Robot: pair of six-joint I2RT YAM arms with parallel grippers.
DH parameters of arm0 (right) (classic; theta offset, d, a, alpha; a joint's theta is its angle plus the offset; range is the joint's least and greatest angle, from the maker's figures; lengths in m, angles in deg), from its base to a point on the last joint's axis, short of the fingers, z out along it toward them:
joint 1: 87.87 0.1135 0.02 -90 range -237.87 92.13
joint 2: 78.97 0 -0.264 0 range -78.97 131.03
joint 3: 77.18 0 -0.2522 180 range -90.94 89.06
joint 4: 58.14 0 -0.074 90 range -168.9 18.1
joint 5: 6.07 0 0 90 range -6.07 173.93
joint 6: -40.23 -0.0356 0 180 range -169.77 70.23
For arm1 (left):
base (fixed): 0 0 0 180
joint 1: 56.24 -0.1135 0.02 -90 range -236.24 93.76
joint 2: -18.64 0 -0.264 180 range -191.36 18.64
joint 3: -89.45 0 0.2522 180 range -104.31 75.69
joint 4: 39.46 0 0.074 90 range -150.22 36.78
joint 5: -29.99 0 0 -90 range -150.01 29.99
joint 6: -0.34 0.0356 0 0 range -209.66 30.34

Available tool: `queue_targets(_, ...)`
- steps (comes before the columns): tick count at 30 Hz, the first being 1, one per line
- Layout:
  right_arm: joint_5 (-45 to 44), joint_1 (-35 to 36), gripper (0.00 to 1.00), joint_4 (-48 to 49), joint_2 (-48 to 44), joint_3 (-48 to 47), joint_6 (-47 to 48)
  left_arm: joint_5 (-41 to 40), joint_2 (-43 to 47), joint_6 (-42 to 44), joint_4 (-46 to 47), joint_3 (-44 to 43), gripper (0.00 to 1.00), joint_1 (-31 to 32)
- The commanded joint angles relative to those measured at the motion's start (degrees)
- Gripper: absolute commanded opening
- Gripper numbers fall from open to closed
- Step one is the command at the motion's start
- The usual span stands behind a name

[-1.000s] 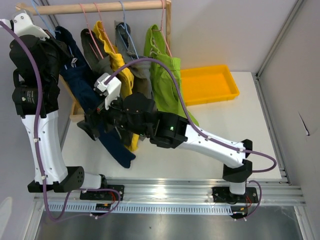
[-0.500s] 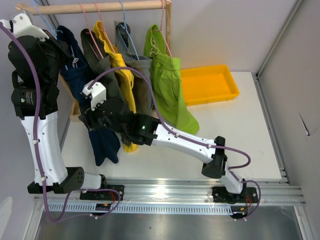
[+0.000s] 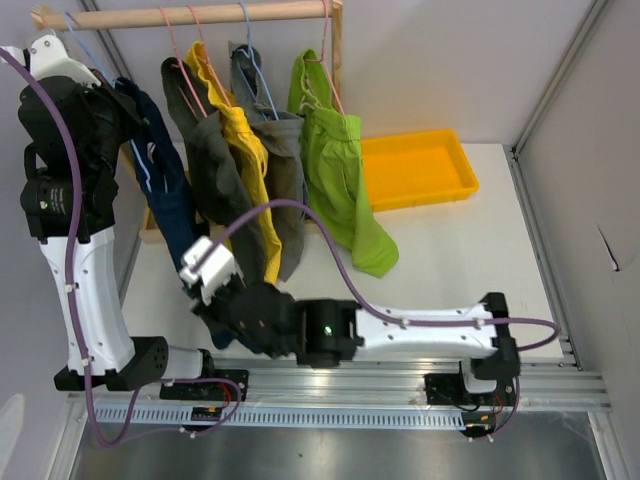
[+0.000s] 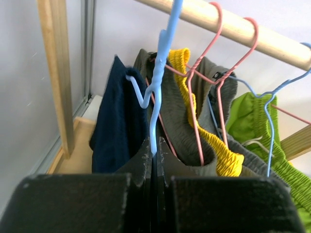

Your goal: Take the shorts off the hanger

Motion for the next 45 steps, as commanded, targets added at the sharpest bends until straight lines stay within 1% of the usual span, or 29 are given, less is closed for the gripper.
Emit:
queue_targets(1,-9.31,8.6,0.0,4.08,-9.08,4.14,3.29,-4.13,0.96,2.2,8.33,-2.26,0.0,-0.21)
queue_targets(5,-12.58,13.09,0.0,4.42,-11.2,8.62,1.98,-4.75,-0.97,2.55,7.8,-4.81,0.0,-0.21)
queue_targets(7,-12.24,14.05,0.0,4.86,-11.38,11.08,-0.74,-4.49,-1.85,2.38,7.45,-6.38,0.0,-0.13)
queue_targets(10,-11.7,13.97,0.0,6.0,-10.24,12.32,-2.51,-3.0,-1.24,1.41,6.75,-5.96,0.0,0.05)
queue_targets(13,-10.83,11.69,0.0,7.23,-7.96,11.18,-2.6,1.3,1.48,-0.08,5.0,-3.5,0.0,0.23)
queue_targets(14,-10.13,9.34,0.0,7.5,-7.0,10.92,-2.86,3.23,2.01,-1.04,4.12,-2.97,0.0,0.31)
queue_targets(16,-8.02,6.78,0.0,8.29,-6.2,10.92,-3.56,4.82,4.2,-2.62,2.45,-2.53,0.0,0.23)
queue_targets(17,-7.06,4.07,0.0,8.29,-5.59,10.74,-3.83,5.61,5.52,-3.07,2.7,0.17,0.0,0.23)
queue_targets(18,-5.83,2.56,0.0,10.47,-5.06,10.05,-3.92,7.1,6.66,-3.6,2.7,1.07,0.0,0.31)
queue_targets(20,-2.57,-0.25,0.0,10.14,-3.92,8.12,-3.92,8.51,9.82,-5.09,1.74,3.35,0.0,0.23)
queue_targets(21,-1.78,-2.97,0.0,9.35,-2.52,6.8,-3.74,8.87,10.97,-5.62,1.13,4.93,0.0,0.31)
queue_targets(23,0.24,-5.35,0.0,7.34,-0.84,1.97,-2.69,10.71,14.48,-7.2,-0.02,8.71,0.0,0.31)
queue_targets(24,0.86,-7.63,0.0,6.54,0.99,0.47,-2.08,10.98,15.71,-8.77,-0.37,13.07,0.0,0.23)
queue_targets(26,2.7,-9.84,0.0,5.13,3.11,-5.32,-0.41,14.4,19.48,-10.01,-1.51,15.92,0.0,0.23)
queue_targets(27,3.15,-11.94,0.0,3.39,4.16,-7.52,0.12,15.19,20.55,-10.89,-2.3,18.89,0.0,0.23)
queue_targets(28,3.67,-12.91,0.0,2.67,6.52,-9.54,0.56,15.9,21.34,-12.9,-3.61,19.44,0.0,0.23)
queue_targets(29,4.63,-13.79,0.0,1.88,7.77,-13.65,0.91,17.47,21.96,-13.61,-4.84,19.88,0.0,0.23)
queue_targets(32,5.96,-16.79,0.0,-1.98,11.37,-19.21,1.09,19.07,24.68,-15.9,-8.89,21.99,0.0,0.23)
queue_targets(34,6.58,-17.58,0.0,-3.92,11.47,-21.25,0.39,18.63,25.83,-16.26,-12.14,19.99,0.0,0.23)
queue_targets(35,6.4,-17.5,0.0,-4.19,10.69,-20.73,0.13,17.32,25.83,-16.26,-13.45,18.84,0.0,0.23)
queue_targets(37,6.14,-16.97,0.0,-2.36,7.79,-13.73,-1.37,16.26,24.7,-16.52,-18.46,16.03,0.0,0.31)
queue_targets(38,6.14,-16.71,0.0,1.66,3.51,-5.69,-1.54,16.69,23.91,-16.87,-20.39,10.1,0.0,0.23)
queue_targets(39,5.79,-16.44,0.0,3.7,1.38,-1.69,-2.15,17.74,22.25,-18.0,-23.11,7.96,0.0,0.23)
queue_targets(40,5.61,-16.35,0.0,5.11,-0.47,1.57,-2.68,19.31,21.88,-18.71,-23.57,5.24,0.0,0.23)
queue_targets(41,5.18,-16.35,0.0,5.56,-3.44,4.12,-3.47,21.16,21.88,-19.42,-23.57,4.6,0.0,0.23)
queue_targets(42,4.65,-16.35,0.0,5.48,-4.78,6.15,-4.09,25.96,21.88,-21.42,-23.31,4.94,0.0,0.23)
queue_targets(43,3.69,-16.44,0.0,5.57,-5.92,9.91,-4.62,28.79,22.49,-22.4,-22.01,5.47,0.0,0.23)
queue_targets(44,3.16,-16.44,0.0,6.09,-8.54,11.78,-4.62,31.69,23.1,-23.37,-20.86,7.21,0.0,0.23)
queue_targets(45,2.8,-16.44,0.0,6.35,-9.7,13.71,-4.62,38.51,23.98,-26.42,-19.02,11.23,0.0,0.23)
